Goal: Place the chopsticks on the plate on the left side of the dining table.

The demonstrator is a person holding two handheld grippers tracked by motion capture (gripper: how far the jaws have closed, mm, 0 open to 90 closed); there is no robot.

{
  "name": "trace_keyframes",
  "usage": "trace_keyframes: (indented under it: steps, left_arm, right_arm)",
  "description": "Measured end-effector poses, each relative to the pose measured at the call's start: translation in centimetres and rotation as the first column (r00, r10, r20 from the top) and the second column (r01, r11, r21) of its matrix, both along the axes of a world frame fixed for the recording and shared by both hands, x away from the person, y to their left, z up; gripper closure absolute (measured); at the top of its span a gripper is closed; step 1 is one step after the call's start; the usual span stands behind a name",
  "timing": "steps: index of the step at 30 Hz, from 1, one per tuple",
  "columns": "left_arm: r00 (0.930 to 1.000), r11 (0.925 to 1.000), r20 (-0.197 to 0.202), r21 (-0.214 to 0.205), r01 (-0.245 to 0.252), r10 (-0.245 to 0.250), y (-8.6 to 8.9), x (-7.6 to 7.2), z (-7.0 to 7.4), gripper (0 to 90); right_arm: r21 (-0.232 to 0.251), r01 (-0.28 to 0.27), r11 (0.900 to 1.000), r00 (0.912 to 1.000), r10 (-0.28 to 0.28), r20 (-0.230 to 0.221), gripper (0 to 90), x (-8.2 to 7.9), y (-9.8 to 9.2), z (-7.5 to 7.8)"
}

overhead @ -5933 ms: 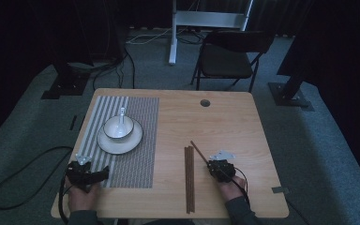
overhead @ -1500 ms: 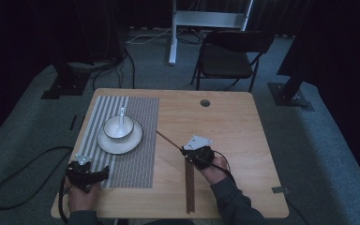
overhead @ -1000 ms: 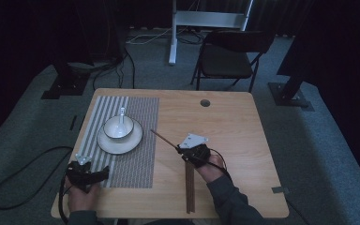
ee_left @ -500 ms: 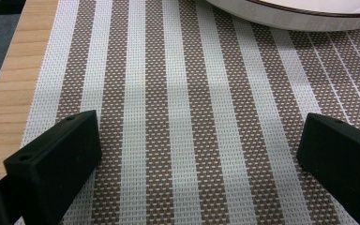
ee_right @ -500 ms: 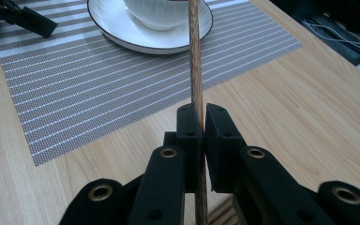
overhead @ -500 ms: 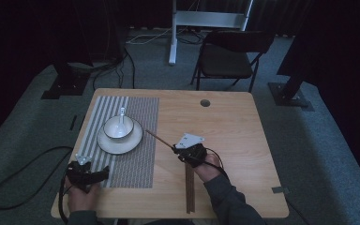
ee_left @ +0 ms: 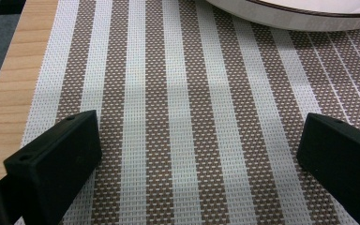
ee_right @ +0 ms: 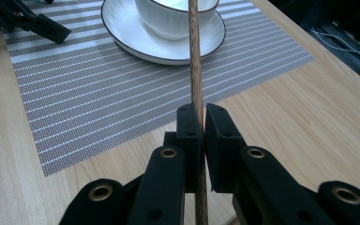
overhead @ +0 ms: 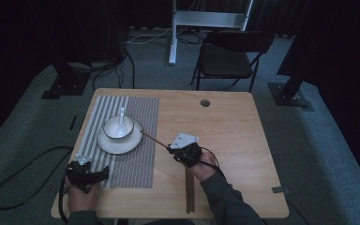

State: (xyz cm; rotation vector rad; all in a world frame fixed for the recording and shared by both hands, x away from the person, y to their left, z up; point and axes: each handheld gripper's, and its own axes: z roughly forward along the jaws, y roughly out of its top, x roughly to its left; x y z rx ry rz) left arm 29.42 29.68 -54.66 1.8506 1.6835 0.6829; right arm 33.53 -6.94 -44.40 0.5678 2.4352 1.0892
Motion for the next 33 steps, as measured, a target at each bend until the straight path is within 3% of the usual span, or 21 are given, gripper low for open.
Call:
trace_keyframes:
  steps: [12,33]
  left_arm:
    - [1.0000,1.0000,0.001,0.000,0.000,0.000,0.0,0.0,0.0,0.2]
    - [1.0000,1.0000,-0.003,0.001,0.002,-0.002,0.0,0.0,0.0,0.2]
  right_arm:
    - [0.011,-0.032,0.9994,0.9994,0.033,-0.007,85.0,0.3,0.9,-0.1]
    - [-0.016,-0.089,0.9959,0.9959,0.089,0.016,85.0,0.7,2.8,0.1]
